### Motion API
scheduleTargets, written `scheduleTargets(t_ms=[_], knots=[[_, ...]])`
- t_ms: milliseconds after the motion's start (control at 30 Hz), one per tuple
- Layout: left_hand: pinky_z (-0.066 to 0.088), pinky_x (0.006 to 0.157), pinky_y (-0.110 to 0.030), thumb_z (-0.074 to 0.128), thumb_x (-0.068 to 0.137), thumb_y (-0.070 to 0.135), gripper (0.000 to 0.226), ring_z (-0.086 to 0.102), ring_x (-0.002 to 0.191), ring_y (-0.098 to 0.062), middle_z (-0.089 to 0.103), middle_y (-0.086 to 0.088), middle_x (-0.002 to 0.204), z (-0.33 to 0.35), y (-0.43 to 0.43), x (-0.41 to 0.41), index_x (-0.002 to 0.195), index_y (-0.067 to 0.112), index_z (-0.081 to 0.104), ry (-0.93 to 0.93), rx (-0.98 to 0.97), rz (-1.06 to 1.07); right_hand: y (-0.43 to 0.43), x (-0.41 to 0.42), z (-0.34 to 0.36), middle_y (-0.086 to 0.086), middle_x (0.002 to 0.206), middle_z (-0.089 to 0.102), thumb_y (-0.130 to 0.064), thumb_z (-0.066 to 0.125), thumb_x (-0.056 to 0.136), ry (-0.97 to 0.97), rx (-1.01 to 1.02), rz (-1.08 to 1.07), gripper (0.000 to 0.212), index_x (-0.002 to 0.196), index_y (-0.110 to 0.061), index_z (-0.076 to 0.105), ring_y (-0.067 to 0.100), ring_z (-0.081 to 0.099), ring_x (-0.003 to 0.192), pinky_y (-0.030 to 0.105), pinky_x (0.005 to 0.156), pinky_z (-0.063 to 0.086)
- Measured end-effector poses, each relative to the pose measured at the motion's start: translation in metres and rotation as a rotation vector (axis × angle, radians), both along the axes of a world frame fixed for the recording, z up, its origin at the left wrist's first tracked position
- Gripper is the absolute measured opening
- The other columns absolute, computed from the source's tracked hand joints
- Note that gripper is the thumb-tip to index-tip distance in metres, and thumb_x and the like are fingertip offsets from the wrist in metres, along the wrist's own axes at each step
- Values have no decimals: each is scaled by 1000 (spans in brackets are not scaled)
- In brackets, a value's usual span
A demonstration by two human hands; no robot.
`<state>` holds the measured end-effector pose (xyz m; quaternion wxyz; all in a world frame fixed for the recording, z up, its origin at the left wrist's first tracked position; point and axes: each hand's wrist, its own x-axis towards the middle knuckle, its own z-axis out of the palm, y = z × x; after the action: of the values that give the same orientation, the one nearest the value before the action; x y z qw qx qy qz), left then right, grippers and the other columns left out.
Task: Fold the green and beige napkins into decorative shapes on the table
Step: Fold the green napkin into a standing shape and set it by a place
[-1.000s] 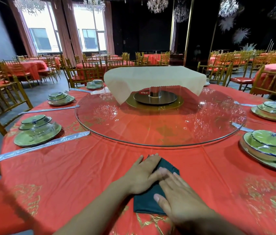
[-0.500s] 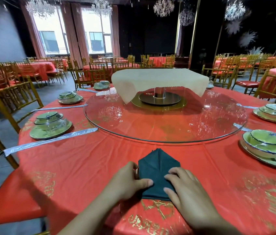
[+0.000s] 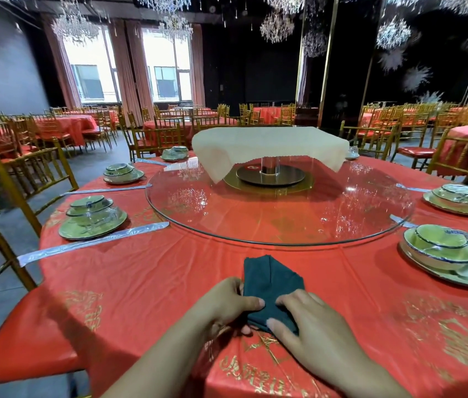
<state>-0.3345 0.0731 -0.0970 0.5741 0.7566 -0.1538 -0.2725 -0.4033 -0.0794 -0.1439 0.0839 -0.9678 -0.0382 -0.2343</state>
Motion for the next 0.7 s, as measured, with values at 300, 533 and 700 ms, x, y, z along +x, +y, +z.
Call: scheduleTargets(t_ms=[300, 533, 700], knots=[[49, 44, -22, 63, 86, 9, 31, 56, 43, -14, 60, -8, 60, 2, -17, -11, 55, 13, 61, 129, -316, 123, 12, 6, 8, -3, 62, 58, -34, 90, 23, -138, -194, -167, 63, 79, -14, 71, 17, 59, 53, 23, 40, 44], [49, 48, -21, 57, 90, 23, 18, 55, 54, -16, 62, -4, 60, -4, -16, -23, 80, 11, 48, 159, -450, 233, -18, 5, 19, -6, 77, 58, -16, 57, 83, -168, 456, -156, 15, 95, -13, 65, 24, 58, 77, 27, 60, 38], [41, 51, -22, 56, 90, 13, 25, 49, 52, -16, 51, -6, 55, -15, -30, -29, 67, 9, 47, 272, -562, 259, -12, 11, 24, -3, 81, 71, -15, 58, 89, -209, 1386, -5, 11, 80, -13, 64, 18, 64, 77, 16, 64, 47]])
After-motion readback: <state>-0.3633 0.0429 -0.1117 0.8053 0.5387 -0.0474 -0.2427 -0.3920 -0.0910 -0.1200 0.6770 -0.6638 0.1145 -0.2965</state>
